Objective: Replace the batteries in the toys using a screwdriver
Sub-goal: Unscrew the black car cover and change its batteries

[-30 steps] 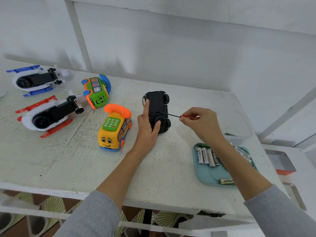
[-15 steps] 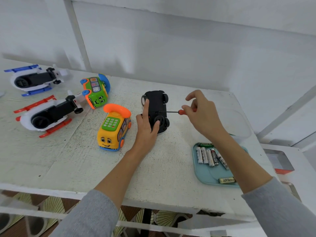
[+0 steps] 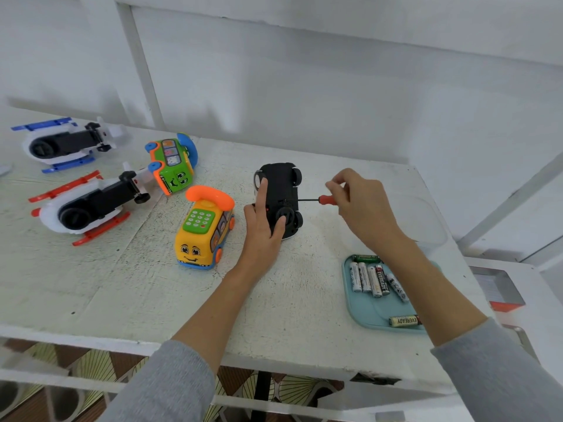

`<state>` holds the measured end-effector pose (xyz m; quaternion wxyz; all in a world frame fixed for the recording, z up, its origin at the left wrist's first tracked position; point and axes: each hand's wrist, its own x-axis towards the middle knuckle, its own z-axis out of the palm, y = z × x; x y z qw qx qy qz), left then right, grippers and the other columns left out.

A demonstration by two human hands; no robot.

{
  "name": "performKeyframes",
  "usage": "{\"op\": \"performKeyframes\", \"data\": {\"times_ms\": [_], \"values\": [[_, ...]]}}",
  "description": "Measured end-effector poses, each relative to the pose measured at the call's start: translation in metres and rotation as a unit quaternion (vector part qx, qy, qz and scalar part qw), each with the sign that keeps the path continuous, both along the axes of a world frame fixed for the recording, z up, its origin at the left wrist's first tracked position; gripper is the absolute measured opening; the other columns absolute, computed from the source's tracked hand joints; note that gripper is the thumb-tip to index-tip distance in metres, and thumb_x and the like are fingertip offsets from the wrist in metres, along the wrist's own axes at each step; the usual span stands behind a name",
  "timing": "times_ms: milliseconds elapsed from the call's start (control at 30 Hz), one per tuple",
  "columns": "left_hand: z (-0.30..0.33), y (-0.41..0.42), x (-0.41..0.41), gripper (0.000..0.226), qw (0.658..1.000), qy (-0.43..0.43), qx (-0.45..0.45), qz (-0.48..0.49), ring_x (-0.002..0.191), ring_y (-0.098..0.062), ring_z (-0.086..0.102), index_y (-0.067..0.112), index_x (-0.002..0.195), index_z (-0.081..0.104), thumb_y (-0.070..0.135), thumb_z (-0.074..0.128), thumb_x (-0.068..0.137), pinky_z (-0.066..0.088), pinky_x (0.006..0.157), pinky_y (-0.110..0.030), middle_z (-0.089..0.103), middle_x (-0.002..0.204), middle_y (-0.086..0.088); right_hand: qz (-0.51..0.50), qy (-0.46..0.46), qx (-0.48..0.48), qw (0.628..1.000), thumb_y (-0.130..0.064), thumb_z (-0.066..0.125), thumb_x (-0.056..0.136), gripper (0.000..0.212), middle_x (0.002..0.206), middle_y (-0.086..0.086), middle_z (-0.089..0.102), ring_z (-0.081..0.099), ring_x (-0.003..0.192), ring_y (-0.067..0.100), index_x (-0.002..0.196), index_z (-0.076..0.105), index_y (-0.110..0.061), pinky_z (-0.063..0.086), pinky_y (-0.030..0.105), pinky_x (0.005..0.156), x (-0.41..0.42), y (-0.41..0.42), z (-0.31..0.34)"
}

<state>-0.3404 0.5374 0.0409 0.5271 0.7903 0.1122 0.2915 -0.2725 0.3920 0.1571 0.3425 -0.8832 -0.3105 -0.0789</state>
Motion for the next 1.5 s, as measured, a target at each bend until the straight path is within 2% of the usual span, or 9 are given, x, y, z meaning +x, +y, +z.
{"op": "performKeyframes", "data": {"times_ms": [300, 467, 667, 800, 1000, 1133, 1300, 1400, 1500], "values": [[0.001, 0.0, 0.0, 0.069, 1.0, 0.016, -0.01, 0.001, 0.103, 0.009, 0.039, 0.043, 0.144, -0.001, 0.017, 0.045, 0.1, 0.027, 0.083, 0.006, 0.029, 0.123, -0.005, 0.08, 0.016, 0.066, 0.995, -0.003, 0.066, 0.081, 0.031, 0.099, 0.0, 0.059, 0.054, 0.074, -0.008, 0.109, 0.058, -0.014, 0.04, 0.006, 0.07, -0.004, -0.011, -0.004], [0.001, 0.001, 0.0, 0.07, 1.0, 0.019, -0.015, 0.004, 0.103, 0.01, 0.039, 0.044, 0.144, -0.001, 0.017, 0.046, 0.1, 0.028, 0.082, 0.005, 0.029, 0.123, -0.003, -0.018, 0.055, 0.026, 0.998, -0.028, 0.053, 0.093, 0.025, 0.061, -0.004, 0.054, 0.056, 0.053, 0.012, 0.103, 0.059, -0.006, 0.049, 0.032, 0.059, 0.0, -0.004, -0.007], [0.003, 0.0, -0.001, 0.068, 1.0, 0.014, -0.013, -0.002, 0.103, 0.01, 0.039, 0.048, 0.14, 0.001, 0.017, 0.046, 0.1, 0.026, 0.082, 0.006, 0.028, 0.123, -0.004, 0.078, 0.073, 0.12, 0.987, -0.003, 0.068, 0.08, 0.026, 0.097, -0.002, 0.06, 0.058, 0.077, -0.008, 0.103, 0.059, -0.013, 0.045, 0.006, 0.069, -0.006, -0.009, -0.003], [0.0, 0.001, 0.0, 0.069, 1.0, 0.007, -0.019, -0.002, 0.103, 0.017, 0.037, 0.046, 0.143, -0.001, 0.021, 0.046, 0.1, 0.027, 0.086, 0.002, 0.029, 0.123, -0.003, 0.015, 0.084, 0.1, 0.991, -0.031, 0.057, 0.09, 0.022, 0.067, -0.014, 0.061, 0.051, 0.049, 0.005, 0.1, 0.059, -0.012, 0.044, 0.015, 0.048, -0.005, -0.003, -0.003], [-0.001, 0.001, 0.002, 0.07, 1.0, 0.01, -0.019, 0.005, 0.102, 0.016, 0.038, 0.047, 0.143, 0.0, 0.017, 0.047, 0.1, 0.026, 0.084, 0.005, 0.029, 0.122, -0.002, 0.064, 0.078, 0.094, 0.99, -0.009, 0.062, 0.085, 0.029, 0.101, 0.001, 0.055, 0.059, 0.073, -0.005, 0.112, 0.055, -0.018, 0.048, 0.011, 0.065, -0.006, -0.005, -0.001], [-0.002, 0.002, 0.002, 0.071, 1.0, 0.008, -0.014, 0.004, 0.104, 0.013, 0.038, 0.044, 0.145, 0.0, 0.017, 0.047, 0.1, 0.026, 0.086, 0.004, 0.029, 0.122, -0.002, -0.007, 0.076, 0.067, 0.995, -0.031, 0.052, 0.093, 0.026, 0.063, -0.014, 0.056, 0.047, 0.042, 0.005, 0.105, 0.058, -0.008, 0.045, 0.023, 0.047, -0.002, -0.004, -0.002], [-0.001, 0.001, 0.002, 0.071, 1.0, 0.009, -0.01, 0.008, 0.104, 0.015, 0.037, 0.046, 0.143, 0.001, 0.014, 0.047, 0.099, 0.026, 0.085, 0.004, 0.029, 0.122, -0.001, 0.054, 0.069, 0.115, 0.989, -0.001, 0.06, 0.083, 0.03, 0.099, 0.004, 0.057, 0.061, 0.074, -0.001, 0.109, 0.056, -0.017, 0.051, 0.023, 0.069, -0.006, -0.006, -0.003], [-0.002, 0.002, 0.002, 0.071, 1.0, 0.006, -0.008, 0.007, 0.105, 0.008, 0.039, 0.045, 0.144, 0.001, 0.016, 0.047, 0.099, 0.028, 0.087, -0.003, 0.03, 0.121, -0.002, 0.003, 0.08, 0.09, 0.993, -0.027, 0.056, 0.091, 0.025, 0.074, -0.011, 0.059, 0.055, 0.056, 0.015, 0.11, 0.055, -0.011, 0.05, 0.029, 0.056, -0.006, -0.004, -0.002], [-0.003, 0.002, 0.002, 0.071, 1.0, 0.006, -0.004, 0.008, 0.105, 0.007, 0.038, 0.045, 0.144, 0.0, 0.017, 0.047, 0.1, 0.028, 0.087, -0.005, 0.029, 0.121, -0.001, -0.004, 0.083, 0.102, 0.991, -0.015, 0.059, 0.089, 0.013, 0.069, -0.008, 0.059, 0.056, 0.06, 0.017, 0.102, 0.058, -0.01, 0.046, 0.023, 0.055, -0.002, -0.005, -0.004]]}}
